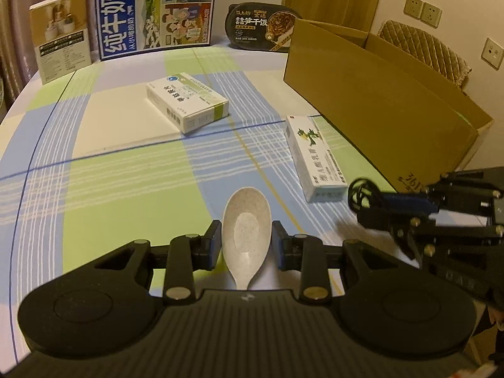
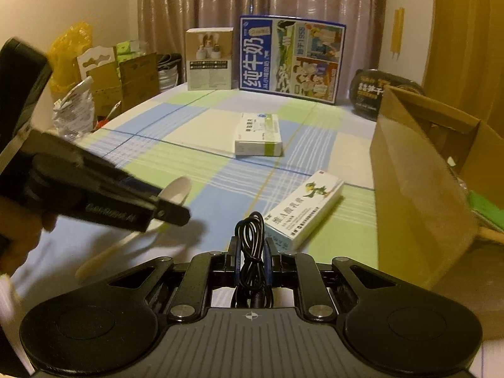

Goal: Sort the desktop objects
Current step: 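Carry the spoon and the cable over the open cardboard box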

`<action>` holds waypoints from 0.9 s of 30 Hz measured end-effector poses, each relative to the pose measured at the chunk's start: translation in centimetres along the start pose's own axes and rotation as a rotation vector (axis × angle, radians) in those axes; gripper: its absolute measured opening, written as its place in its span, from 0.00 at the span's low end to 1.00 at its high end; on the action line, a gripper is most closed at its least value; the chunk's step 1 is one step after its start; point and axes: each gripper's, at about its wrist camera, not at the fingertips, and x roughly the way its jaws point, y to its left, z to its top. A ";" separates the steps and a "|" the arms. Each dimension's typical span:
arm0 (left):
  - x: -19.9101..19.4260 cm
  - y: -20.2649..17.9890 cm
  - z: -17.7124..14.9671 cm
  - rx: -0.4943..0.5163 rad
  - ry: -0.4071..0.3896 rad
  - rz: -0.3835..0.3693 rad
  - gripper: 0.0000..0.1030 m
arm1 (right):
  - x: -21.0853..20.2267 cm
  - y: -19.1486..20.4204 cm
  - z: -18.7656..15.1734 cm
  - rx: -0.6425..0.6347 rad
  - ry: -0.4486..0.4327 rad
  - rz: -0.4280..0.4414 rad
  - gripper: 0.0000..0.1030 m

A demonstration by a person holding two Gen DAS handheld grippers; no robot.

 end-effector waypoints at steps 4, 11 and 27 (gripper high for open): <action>-1.6 -0.5 -0.6 -0.046 -0.001 0.009 0.27 | -1.4 -0.5 0.5 0.047 -0.004 -0.012 0.11; -4.5 -2.0 -0.7 -0.107 -0.025 0.022 0.27 | -3.8 -0.6 1.3 0.100 -0.017 -0.020 0.11; -8.6 -6.2 1.5 -0.047 -0.068 0.040 0.25 | -9.1 -1.9 2.7 0.167 -0.120 -0.042 0.11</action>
